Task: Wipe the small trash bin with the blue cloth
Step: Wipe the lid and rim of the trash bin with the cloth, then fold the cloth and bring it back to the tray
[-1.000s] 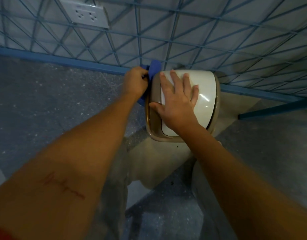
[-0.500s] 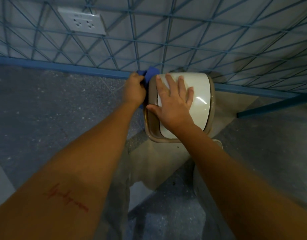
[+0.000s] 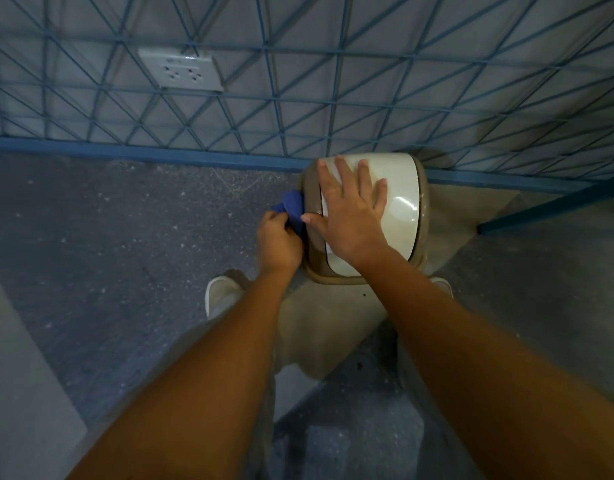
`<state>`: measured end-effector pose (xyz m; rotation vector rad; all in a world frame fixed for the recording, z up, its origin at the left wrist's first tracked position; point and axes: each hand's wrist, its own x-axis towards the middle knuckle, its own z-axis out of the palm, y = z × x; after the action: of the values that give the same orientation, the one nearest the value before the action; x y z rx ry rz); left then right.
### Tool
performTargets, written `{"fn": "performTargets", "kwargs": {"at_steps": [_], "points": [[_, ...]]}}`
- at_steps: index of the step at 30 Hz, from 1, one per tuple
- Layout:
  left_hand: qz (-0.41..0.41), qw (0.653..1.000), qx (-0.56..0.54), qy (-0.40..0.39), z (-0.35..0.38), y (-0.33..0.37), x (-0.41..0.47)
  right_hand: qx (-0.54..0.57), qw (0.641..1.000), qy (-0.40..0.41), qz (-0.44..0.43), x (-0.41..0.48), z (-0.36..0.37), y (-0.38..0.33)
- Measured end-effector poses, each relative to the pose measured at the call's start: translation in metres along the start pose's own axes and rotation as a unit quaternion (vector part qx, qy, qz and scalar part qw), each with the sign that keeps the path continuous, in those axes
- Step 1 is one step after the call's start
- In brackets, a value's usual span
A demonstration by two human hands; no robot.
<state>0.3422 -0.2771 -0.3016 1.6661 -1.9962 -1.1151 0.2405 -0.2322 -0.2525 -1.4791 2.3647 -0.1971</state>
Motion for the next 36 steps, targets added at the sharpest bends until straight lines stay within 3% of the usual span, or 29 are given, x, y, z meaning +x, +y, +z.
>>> {"fn": "performTargets", "kwargs": {"at_steps": [3,6,8,12,15,18,22,25,30,31,33,36], "points": [[-0.054,0.998,-0.012,-0.034,-0.006,0.000,-0.015,-0.012,1.000,0.003,0.000,-0.002,0.000,0.000],[-0.195,0.974,-0.056,-0.098,-0.012,-0.004,-0.023,-0.019,1.000,-0.006,0.001,-0.003,-0.003,-0.002],[-0.258,0.954,-0.117,-0.100,-0.020,-0.003,-0.025,-0.019,0.999,-0.028,0.001,-0.003,-0.006,-0.001],[-0.260,0.919,-0.281,-0.097,-0.042,0.012,-0.036,0.055,0.996,-0.064,0.000,-0.005,-0.019,0.001],[-0.247,0.864,-0.415,-0.141,-0.057,0.026,-0.045,0.188,0.982,0.010,-0.009,-0.022,-0.028,0.003],[-0.201,0.855,-0.451,-0.158,-0.075,0.044,-0.055,0.382,0.922,0.059,0.007,-0.050,-0.032,0.000],[-0.153,0.802,-0.537,-0.214,-0.095,0.064,-0.074,0.569,0.817,-0.030,0.083,-0.081,-0.040,0.004],[-0.158,0.774,-0.561,-0.246,-0.101,0.073,-0.085,0.664,0.728,-0.102,0.133,-0.093,-0.049,0.009],[-0.163,0.721,-0.604,-0.299,-0.107,0.088,-0.094,0.732,0.645,-0.193,0.100,-0.112,-0.054,0.013],[-0.150,0.728,-0.586,-0.322,-0.107,0.090,-0.095,0.745,0.629,-0.200,0.098,-0.117,-0.057,0.014],[-0.116,0.765,-0.536,-0.338,-0.103,0.090,-0.097,0.738,0.637,-0.201,0.093,-0.123,-0.059,0.020],[-0.091,0.846,-0.452,-0.267,-0.095,0.090,-0.097,0.726,0.661,-0.158,0.101,-0.130,-0.064,0.030]]}}
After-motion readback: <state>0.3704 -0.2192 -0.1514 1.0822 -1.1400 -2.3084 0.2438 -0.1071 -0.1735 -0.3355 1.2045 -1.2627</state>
